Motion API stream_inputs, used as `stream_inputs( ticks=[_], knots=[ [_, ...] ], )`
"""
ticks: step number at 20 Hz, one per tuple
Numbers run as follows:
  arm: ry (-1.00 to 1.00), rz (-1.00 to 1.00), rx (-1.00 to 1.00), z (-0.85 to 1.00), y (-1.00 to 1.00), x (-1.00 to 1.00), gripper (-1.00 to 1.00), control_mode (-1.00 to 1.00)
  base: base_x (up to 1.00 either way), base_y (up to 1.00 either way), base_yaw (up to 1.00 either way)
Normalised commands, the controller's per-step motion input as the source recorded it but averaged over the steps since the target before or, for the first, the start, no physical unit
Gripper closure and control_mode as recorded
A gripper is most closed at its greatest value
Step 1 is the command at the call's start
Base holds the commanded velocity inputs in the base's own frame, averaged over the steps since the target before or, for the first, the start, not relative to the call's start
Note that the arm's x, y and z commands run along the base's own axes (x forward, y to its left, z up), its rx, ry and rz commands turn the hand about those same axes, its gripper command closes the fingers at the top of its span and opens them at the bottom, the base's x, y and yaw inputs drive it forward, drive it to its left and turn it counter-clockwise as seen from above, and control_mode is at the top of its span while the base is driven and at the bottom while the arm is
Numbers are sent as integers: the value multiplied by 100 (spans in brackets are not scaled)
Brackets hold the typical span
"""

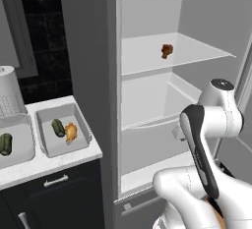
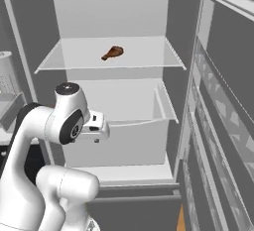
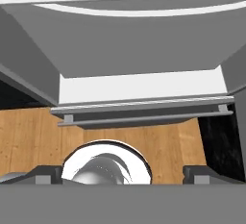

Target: Place one cucumber and one chicken drumstick in each tupperware on the nearby counter, to pack two identical lunches.

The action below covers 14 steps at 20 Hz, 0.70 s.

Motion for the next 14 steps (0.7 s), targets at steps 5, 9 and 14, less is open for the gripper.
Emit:
stream_inputs(
  ticks=[5, 9, 14],
  knots=[
    [0, 0, 0, 0, 0, 0, -100, 100, 14, -13, 7],
    [-6, 0, 0, 0, 0, 0, -100, -100, 0, 0, 0],
    [-59, 0, 0, 43, 0, -2, -100, -100, 0, 0, 0]
  ],
)
